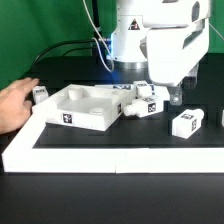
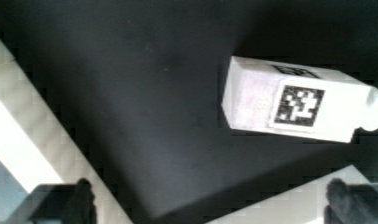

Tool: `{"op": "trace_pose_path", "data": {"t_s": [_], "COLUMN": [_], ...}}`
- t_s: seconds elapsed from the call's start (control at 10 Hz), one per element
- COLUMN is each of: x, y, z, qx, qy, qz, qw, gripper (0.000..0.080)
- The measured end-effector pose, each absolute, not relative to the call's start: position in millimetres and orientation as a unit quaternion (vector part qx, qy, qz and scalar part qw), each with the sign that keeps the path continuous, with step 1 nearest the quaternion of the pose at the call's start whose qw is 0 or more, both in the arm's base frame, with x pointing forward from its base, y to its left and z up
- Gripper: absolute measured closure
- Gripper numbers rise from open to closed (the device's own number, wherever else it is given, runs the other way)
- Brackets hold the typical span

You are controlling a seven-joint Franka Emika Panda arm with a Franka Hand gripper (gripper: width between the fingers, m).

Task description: Assemble one leg

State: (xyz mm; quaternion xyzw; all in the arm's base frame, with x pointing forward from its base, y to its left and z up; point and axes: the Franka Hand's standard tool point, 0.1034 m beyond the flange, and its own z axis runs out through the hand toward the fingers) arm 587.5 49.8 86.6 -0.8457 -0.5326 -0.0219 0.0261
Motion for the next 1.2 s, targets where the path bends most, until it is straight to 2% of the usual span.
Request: {"op": "trace_pose_path", "data": {"t_s": [1.0, 1.1, 1.2], "x": [587, 588, 588], "y": [51, 60, 65], "z": [88.4, 108.9, 129.2], "qx": [-0.848, -0.879, -0.893], "qy": [-0.528, -0.476, -0.449], "qz": [-0.020, -0.001, -0.018], "qw": [0.026, 0.028, 0.021], "gripper": [0.0150, 0.0150, 0.0150]}}
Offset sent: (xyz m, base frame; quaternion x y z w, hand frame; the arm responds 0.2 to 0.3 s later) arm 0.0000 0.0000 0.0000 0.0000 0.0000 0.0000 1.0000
